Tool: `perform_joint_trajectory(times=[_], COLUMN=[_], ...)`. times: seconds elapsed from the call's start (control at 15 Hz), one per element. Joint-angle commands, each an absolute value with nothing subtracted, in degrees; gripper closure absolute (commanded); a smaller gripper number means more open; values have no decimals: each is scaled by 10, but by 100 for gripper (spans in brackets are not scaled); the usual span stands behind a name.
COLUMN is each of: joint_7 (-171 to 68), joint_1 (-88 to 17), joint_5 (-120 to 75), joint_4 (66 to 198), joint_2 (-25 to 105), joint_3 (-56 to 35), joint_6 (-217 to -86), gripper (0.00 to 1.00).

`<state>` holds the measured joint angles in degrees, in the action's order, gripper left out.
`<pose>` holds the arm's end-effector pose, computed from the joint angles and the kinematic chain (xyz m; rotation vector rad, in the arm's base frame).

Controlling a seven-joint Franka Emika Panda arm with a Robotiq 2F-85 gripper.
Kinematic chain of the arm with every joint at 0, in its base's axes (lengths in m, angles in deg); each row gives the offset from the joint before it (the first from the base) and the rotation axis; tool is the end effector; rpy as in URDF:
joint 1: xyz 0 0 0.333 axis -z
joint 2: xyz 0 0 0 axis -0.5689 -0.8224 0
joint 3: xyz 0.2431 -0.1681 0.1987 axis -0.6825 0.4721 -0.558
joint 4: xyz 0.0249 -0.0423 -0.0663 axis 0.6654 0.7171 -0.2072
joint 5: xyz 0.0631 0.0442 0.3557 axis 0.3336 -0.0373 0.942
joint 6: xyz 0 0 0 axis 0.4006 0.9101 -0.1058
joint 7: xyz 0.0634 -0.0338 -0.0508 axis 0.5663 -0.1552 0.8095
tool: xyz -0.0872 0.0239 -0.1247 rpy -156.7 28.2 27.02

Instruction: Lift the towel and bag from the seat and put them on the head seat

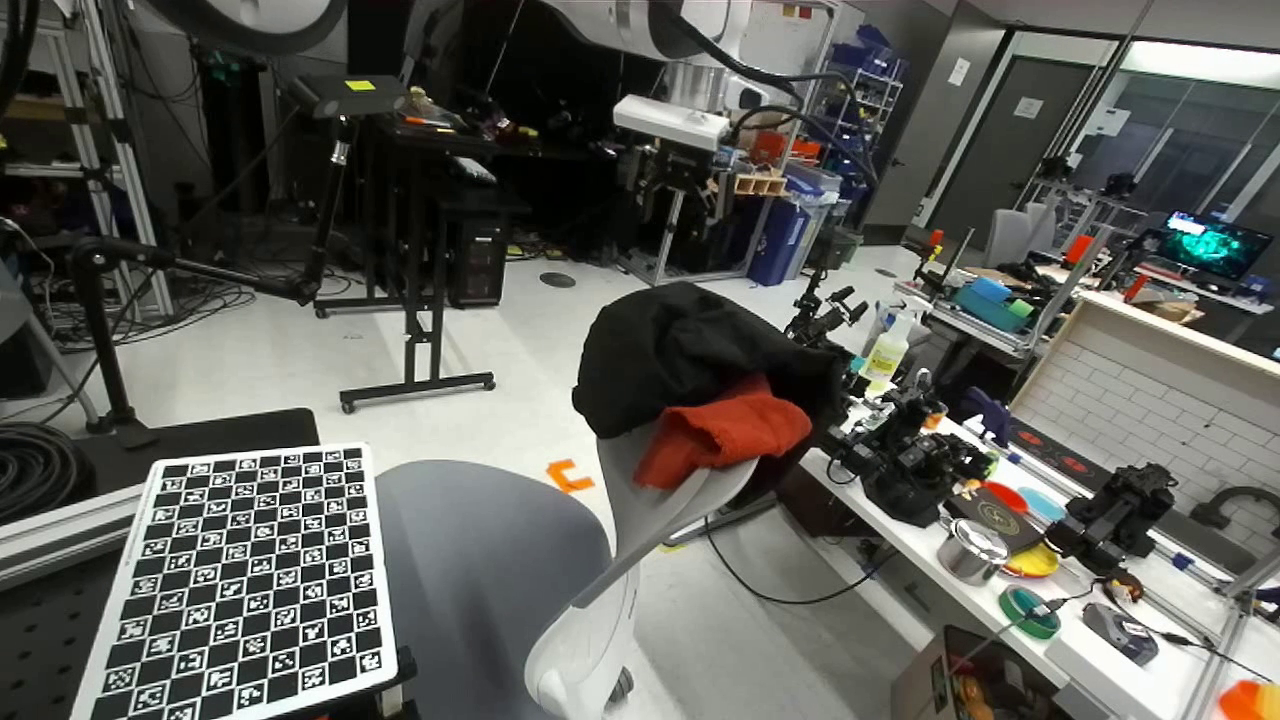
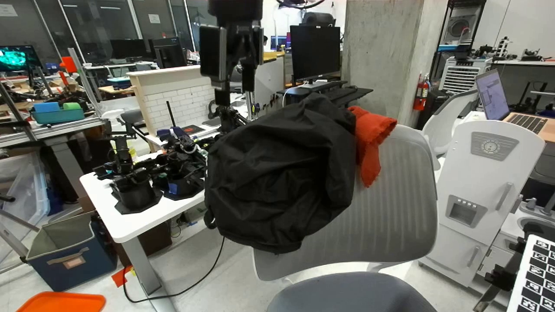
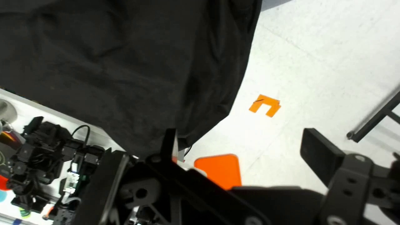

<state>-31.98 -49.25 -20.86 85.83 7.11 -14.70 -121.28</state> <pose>0.7694 0.1996 0.4165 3.0113 0.7992 0.2511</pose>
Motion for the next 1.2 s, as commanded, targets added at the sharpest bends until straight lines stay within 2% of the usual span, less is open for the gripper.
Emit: perform_joint_trajectory(times=[0.0,0.73,0.8,1.13], joint_7=[-310,-395,-413,-450], joint_1=[-533,-593,-576,-568], joint_5=[-243,-328,-356,-403], joint_4=[972,1275,1299,1407], joint_2=[124,257,273,348], joint_3=[-143,-131,-160,-188], joint_6=[-1246,-1358,-1364,-1385], gripper=[0,0,0,0])
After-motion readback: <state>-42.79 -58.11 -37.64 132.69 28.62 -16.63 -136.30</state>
